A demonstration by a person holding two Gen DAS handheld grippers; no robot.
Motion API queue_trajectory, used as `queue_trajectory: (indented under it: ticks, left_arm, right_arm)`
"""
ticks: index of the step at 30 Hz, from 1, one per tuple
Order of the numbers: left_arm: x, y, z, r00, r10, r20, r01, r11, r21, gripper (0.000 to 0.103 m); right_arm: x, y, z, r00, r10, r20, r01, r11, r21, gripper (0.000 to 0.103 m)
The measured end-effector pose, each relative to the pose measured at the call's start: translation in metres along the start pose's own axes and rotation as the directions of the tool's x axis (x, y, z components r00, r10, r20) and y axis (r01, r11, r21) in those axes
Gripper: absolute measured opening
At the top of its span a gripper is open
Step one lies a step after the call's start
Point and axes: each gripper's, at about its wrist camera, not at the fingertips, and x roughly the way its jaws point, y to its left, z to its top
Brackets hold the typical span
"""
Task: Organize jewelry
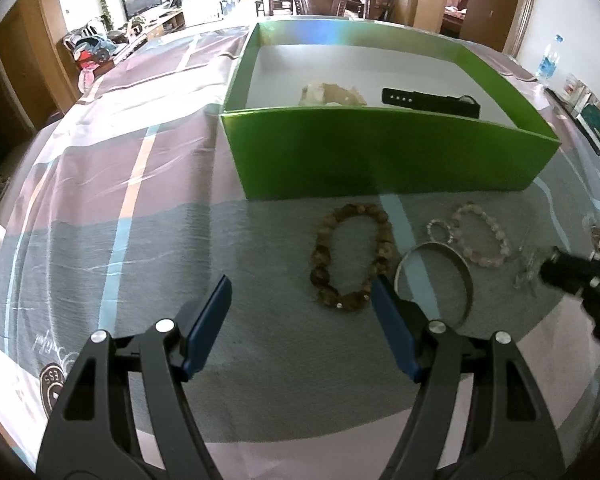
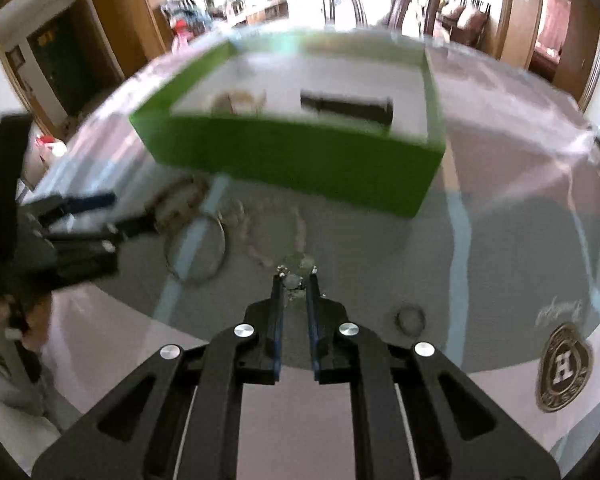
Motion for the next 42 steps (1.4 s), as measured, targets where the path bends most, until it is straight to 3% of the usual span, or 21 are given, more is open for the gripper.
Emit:
queue_trajectory:
  ticks: [7,10,18,21,25,28,31,35,42]
  left_arm:
    - [0.005,0.001,0.003,1.0,-0.015,0.003,0.015,1.0,-0.005,0.057]
    - [0.004,0.004,0.003,1.0,-0.027,0.003,0.027,0.999,-0.022,0.056]
    - [0.01,0.014,0.012,0.999,-0.038,0.007,0.038,0.996,-0.082,0.058]
    - [0.016,0.01,0.011,1.0,-0.002,0.012,0.003,0.998,-0.056,0.057]
    - [0.014,-0.001,0.007,1.0,0.006,0.019,-0.006,1.0,0.0,0.03]
    - [0.009,-0.011,0.0,1.0,-0.015,0.004,0.015,0.999,0.048,0.03]
    - [0.002,-0.02,-0.006,0.995,-0.099,-0.015,0.099,0.992,0.074,0.03]
    - [-0.001,-0.019,-0.004,0.999,-0.018,0.037,0.015,0.998,0.062,0.039]
    - [0.007,-0.014,-0.004,0.997,0.044,0.059,-0.046,0.998,0.038,0.048]
  right_arm:
    - [-0.004,-0.015,0.006,0.996,-0.027,0.081,0.022,0.997,0.069,0.037]
    - [-0.001,-0.026,0.007,0.992,-0.079,0.097,0.068,0.991,0.113,0.038]
    - [0.014,-0.038,0.009,0.994,-0.086,0.07,0.074,0.985,0.155,0.038]
    - [0.016,-0.038,0.008,0.994,-0.087,0.067,0.076,0.985,0.157,0.039]
    - [0.017,-0.036,0.007,0.993,-0.088,0.075,0.077,0.987,0.139,0.039]
    - [0.016,-0.038,0.005,0.993,-0.088,0.083,0.075,0.987,0.143,0.051]
    - [0.016,-0.042,0.005,0.993,-0.084,0.082,0.071,0.985,0.156,0.052]
    - [0.017,-0.041,0.004,0.993,-0.084,0.086,0.071,0.987,0.144,0.052]
    - [0.016,-0.034,0.002,0.992,-0.081,0.097,0.07,0.991,0.112,0.052]
